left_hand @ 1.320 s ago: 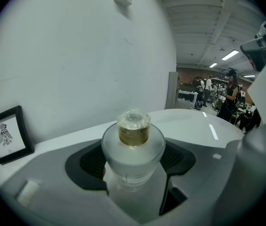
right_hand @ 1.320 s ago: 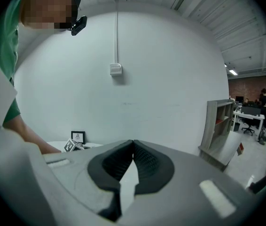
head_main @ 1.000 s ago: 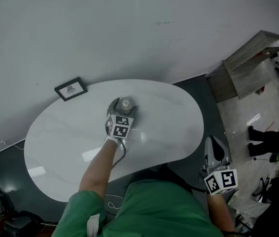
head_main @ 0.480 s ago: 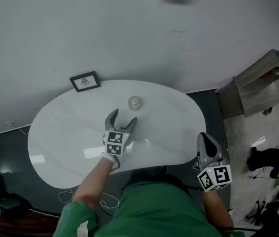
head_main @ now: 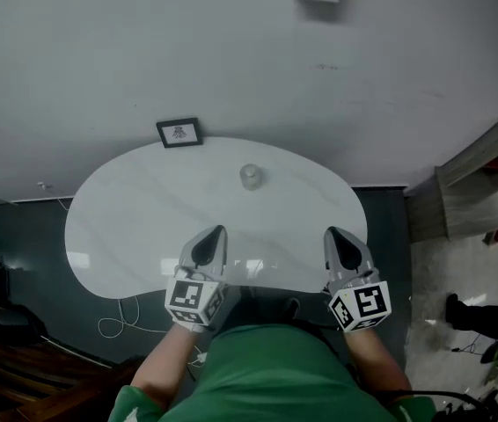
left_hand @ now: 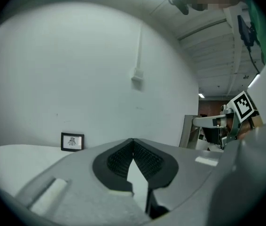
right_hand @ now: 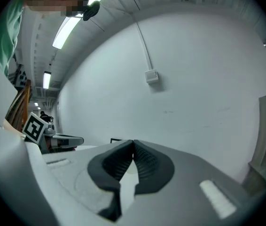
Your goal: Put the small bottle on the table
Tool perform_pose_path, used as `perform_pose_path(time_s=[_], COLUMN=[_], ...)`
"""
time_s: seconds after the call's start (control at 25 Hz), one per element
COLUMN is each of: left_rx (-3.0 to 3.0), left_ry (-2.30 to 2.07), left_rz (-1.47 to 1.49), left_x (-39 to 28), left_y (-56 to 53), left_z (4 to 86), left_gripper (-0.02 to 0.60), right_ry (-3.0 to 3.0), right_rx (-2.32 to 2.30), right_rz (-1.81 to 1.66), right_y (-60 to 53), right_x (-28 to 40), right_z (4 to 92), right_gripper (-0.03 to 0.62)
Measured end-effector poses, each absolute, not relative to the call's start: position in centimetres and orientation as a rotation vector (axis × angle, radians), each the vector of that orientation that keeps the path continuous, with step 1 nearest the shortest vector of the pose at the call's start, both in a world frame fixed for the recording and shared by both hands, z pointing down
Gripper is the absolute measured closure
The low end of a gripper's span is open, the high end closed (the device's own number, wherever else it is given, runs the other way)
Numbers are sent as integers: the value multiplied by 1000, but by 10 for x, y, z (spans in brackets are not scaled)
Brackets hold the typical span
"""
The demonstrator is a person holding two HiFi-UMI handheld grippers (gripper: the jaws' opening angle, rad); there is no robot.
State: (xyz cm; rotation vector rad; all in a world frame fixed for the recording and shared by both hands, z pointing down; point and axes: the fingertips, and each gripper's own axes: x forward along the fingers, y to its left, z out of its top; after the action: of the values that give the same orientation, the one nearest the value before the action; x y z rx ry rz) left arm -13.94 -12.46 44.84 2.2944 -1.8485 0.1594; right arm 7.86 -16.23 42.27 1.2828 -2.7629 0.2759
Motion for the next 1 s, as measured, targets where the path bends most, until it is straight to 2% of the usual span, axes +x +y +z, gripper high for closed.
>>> perform_pose_path(time_s=[0.4,1.0], left_rx=[2215,2234], left_ry=[-1999,-2021], left_rz=[99,78], left_x=[-100,-113], left_y=[-50,-33], left_z=[416,403], left_gripper=[571,571], right_ry=[-2903,-2896], right_rx=[1094,1115], right_rz=[170,110], right_y=[-113,-97], right_x=[92,89], right_z=[404,394], right_gripper=[592,592])
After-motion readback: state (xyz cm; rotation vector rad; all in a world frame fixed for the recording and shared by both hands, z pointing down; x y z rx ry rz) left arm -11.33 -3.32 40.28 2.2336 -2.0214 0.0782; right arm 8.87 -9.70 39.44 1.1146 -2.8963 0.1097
